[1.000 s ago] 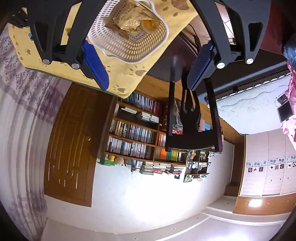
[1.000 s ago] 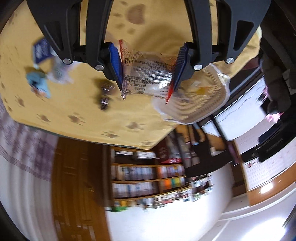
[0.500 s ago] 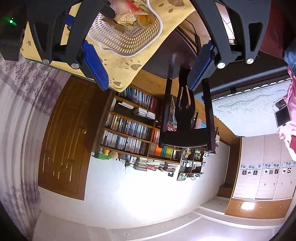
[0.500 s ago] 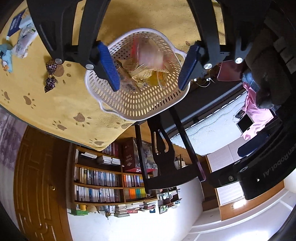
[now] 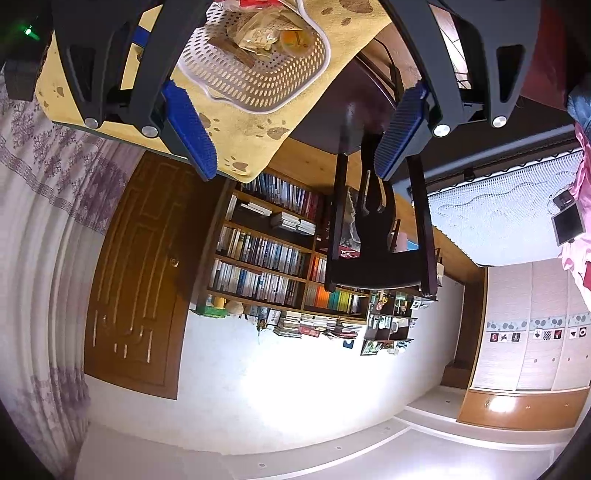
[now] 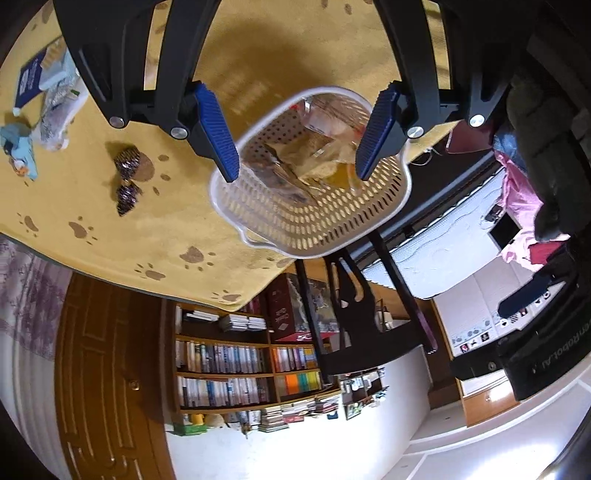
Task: Organize snacks
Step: 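Carry the pastry packet to the basket and open the right gripper, then move the right gripper back toward the blue Sea Salt Crackers box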
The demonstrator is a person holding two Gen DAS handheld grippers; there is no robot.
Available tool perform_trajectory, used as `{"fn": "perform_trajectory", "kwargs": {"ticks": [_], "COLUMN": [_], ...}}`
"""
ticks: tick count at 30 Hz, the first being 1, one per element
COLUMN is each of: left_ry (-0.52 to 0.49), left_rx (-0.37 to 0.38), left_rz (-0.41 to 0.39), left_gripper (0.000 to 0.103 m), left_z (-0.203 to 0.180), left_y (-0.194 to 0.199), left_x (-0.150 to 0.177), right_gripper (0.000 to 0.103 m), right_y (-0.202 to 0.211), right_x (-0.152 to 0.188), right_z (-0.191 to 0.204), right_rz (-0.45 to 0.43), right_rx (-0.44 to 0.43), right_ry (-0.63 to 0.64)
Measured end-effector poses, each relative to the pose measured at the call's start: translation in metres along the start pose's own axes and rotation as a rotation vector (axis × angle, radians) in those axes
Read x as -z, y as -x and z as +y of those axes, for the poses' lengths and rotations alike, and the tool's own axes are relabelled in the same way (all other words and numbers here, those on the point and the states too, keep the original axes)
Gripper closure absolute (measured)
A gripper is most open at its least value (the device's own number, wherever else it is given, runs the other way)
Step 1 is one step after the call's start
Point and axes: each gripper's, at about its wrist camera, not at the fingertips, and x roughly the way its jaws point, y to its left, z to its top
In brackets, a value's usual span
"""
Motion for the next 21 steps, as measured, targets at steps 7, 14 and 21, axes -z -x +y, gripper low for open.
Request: {"fn": "perform_trajectory", "kwargs": {"ticks": [7, 14, 21], "left_ry": [-0.012, -0.021, -0.044], "left_rx": [0.010, 0.019, 0.032], "left_rz": [0.000, -0.001, 0.002], "left_gripper": [0.014, 0.014, 0.014], "left_z": [-0.004, -0.007, -0.014], "left_y": [0.002, 0.004, 0.004], "left_x": [0.001, 0.001, 0.004], "right_gripper": [0.037, 0.037, 0.037], "right_y": [0.010, 0.022, 0.029], "right_x": [0.010, 0.027, 0.044], "right_z": [-0.028, -0.074, -0.122], "right_rz": [-0.001, 0.009, 0.030], "right_rx": [0.057, 0.198, 0.188], "right_ry": [-0.078, -0.174, -0.296]}}
